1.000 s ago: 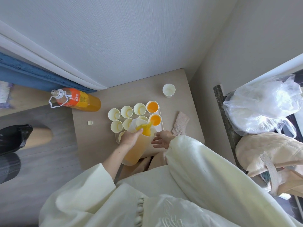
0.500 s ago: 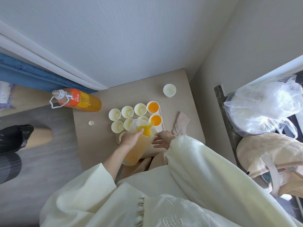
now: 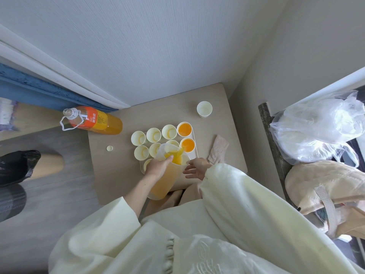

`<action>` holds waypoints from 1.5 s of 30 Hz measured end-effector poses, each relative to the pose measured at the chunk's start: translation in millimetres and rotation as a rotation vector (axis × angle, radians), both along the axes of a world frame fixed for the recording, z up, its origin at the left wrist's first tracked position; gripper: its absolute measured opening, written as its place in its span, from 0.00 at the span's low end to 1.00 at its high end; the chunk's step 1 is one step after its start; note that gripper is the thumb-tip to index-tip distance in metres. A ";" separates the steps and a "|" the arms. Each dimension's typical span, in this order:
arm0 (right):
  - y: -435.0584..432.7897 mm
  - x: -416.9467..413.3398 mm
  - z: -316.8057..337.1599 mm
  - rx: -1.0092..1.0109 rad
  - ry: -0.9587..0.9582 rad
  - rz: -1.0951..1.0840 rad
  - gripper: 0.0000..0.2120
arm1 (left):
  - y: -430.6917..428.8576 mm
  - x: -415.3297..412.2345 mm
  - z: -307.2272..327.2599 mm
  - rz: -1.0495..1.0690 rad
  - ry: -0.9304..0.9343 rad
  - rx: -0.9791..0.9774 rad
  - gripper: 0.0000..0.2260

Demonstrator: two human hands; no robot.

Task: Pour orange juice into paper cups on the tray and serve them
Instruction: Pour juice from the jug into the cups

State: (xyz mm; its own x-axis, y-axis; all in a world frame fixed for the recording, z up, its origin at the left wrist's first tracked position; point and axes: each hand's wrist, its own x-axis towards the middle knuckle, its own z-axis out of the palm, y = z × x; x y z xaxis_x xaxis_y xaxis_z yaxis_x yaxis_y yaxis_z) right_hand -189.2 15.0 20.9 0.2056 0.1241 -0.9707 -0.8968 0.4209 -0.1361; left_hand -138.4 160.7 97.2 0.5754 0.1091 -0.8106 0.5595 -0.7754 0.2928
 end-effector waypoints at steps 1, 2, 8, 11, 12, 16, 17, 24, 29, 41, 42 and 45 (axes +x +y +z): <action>-0.1 0.0 0.2 -0.002 -0.001 0.002 0.15 | -0.1 0.3 -0.5 0.004 0.006 -0.001 0.31; 0.0 0.1 0.5 -0.003 -0.004 0.002 0.15 | -0.3 0.5 0.5 0.008 0.012 -0.001 0.31; -0.1 -0.6 2.0 -0.008 -0.004 0.007 0.15 | -0.4 -1.0 -0.8 0.023 -0.005 -0.015 0.31; -0.1 -0.7 2.3 -0.007 -0.006 0.004 0.15 | -0.1 -1.0 -0.1 0.030 0.008 -0.014 0.31; -0.1 -0.6 2.4 -0.008 -0.004 0.003 0.15 | -0.1 -1.0 0.0 0.031 0.009 -0.013 0.30; -0.8 0.2 5.0 -0.004 -0.004 0.007 0.12 | -0.6 -1.2 1.7 0.032 0.012 -0.018 0.30; -1.2 0.4 5.6 -0.004 -0.002 0.008 0.10 | -0.6 -1.6 2.4 0.029 0.014 -0.016 0.30; -2.2 -0.4 6.2 -0.017 0.000 0.004 0.07 | 0.1 -2.4 3.0 0.025 0.014 -0.025 0.30; -2.9 -0.5 6.4 -0.024 -0.005 0.010 0.09 | -1.6 -2.1 2.7 0.043 0.003 -0.026 0.31; -3.8 1.4 8.1 -0.023 -0.001 0.021 0.11 | -2.2 -0.2 3.8 0.020 0.013 -0.007 0.20; -3.9 1.3 7.8 -0.025 -0.005 0.019 0.11 | -2.5 -0.3 3.8 0.020 0.018 -0.003 0.20; -5.1 0.1 7.8 -0.031 -0.020 0.013 0.11 | -2.7 -0.6 5.8 0.031 0.017 -0.012 0.21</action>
